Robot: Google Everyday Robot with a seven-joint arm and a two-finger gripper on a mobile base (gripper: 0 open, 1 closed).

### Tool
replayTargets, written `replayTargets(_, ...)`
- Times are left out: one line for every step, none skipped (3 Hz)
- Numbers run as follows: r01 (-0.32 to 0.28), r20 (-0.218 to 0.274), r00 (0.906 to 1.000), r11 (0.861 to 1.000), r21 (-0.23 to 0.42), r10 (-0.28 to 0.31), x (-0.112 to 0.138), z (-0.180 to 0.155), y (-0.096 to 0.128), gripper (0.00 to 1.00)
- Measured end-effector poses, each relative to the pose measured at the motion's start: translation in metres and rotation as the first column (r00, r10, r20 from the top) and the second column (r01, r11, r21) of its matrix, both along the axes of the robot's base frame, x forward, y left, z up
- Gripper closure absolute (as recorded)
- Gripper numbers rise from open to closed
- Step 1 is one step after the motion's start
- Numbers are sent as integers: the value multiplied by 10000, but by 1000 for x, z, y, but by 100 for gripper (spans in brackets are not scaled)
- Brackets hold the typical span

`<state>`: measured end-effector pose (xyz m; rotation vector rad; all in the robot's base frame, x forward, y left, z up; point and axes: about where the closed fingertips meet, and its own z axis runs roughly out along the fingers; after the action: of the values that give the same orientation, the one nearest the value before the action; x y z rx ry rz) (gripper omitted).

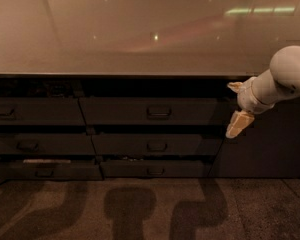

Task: Open top drawer

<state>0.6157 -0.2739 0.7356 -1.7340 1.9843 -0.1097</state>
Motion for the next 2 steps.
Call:
replayTargets(0, 0, 10000, 10000, 0, 0, 0, 0, 0, 0)
replayTargets(241, -312, 9992, 9996, -165, -246, 13, -22, -9, 0)
